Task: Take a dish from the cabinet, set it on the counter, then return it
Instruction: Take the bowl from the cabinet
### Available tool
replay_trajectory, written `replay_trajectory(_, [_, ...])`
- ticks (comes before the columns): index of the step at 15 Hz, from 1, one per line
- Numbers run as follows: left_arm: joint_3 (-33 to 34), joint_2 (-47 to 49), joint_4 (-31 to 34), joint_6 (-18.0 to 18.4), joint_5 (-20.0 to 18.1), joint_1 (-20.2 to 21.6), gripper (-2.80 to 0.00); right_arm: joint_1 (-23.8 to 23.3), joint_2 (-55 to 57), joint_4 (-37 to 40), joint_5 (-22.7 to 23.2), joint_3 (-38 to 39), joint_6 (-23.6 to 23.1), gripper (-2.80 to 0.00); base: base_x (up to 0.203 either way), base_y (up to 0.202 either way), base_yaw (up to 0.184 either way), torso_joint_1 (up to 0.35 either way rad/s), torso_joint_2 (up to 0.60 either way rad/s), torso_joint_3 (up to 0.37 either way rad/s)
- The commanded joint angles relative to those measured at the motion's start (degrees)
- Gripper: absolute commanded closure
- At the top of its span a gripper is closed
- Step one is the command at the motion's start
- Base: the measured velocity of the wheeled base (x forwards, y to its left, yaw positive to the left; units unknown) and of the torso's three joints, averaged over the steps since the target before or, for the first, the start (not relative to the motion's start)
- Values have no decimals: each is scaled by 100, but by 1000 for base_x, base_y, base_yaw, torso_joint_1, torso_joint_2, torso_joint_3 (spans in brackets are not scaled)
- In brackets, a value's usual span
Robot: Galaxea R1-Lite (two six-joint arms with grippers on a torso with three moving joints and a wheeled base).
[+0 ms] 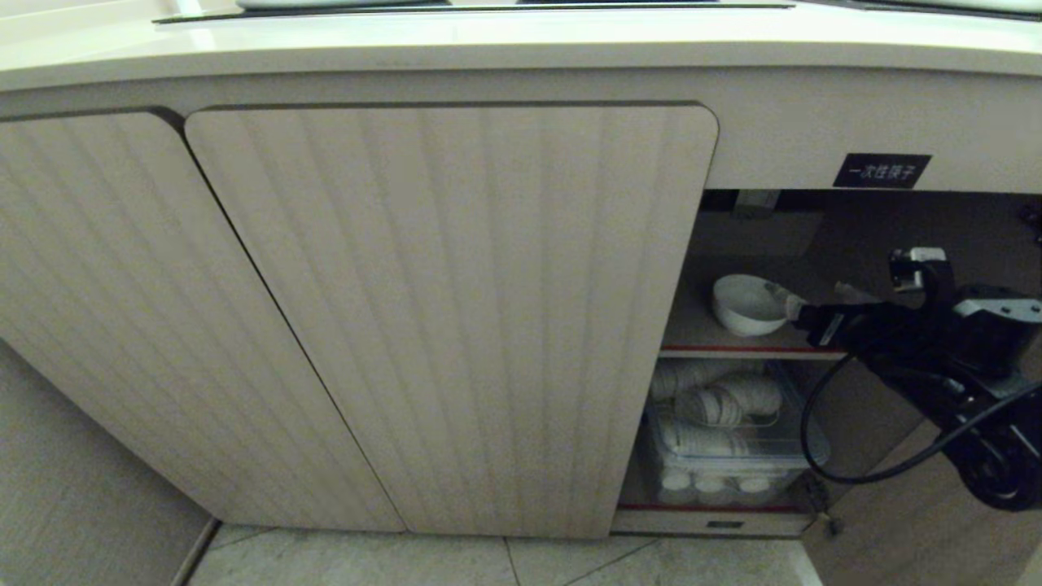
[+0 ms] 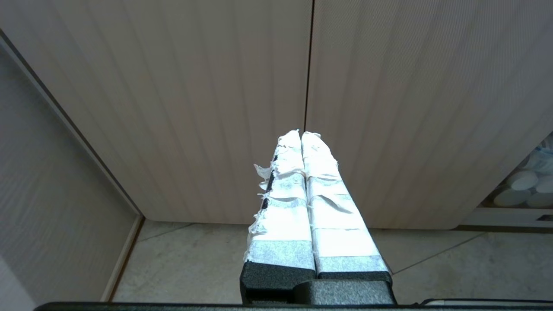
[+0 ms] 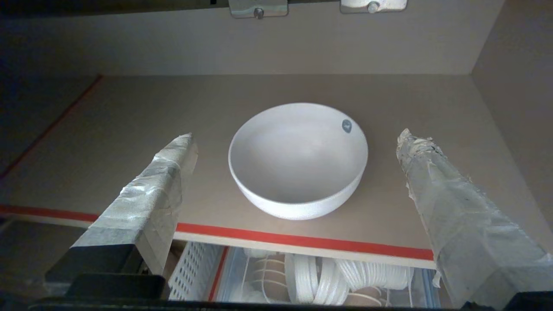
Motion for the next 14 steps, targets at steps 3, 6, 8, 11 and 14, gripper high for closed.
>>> replay_trajectory(3, [5,0,1,-4,0,0,0,13,27,21,16,-53,-3,-280,0,0,0,0,0,0])
replay_trajectory(6, [-3,0,-1,-4,0,0,0,-132,138,28,4,-133,-26,-280,0,0,0,0,0,0])
replay_trajectory(8, [5,0,-4,-4,0,0,0,-147,182,69,1,-154,-56,-280,0,0,0,0,0,0])
replay_trajectory(11, [-3,0,-1,-4,0,0,0,-217,349,94,10,-392,-196,-280,0,0,0,0,0,0])
replay_trajectory(14, [-3,0,1,-4,0,0,0,-331,422,545,10,-833,-212,-280,0,0,0,0,0,0])
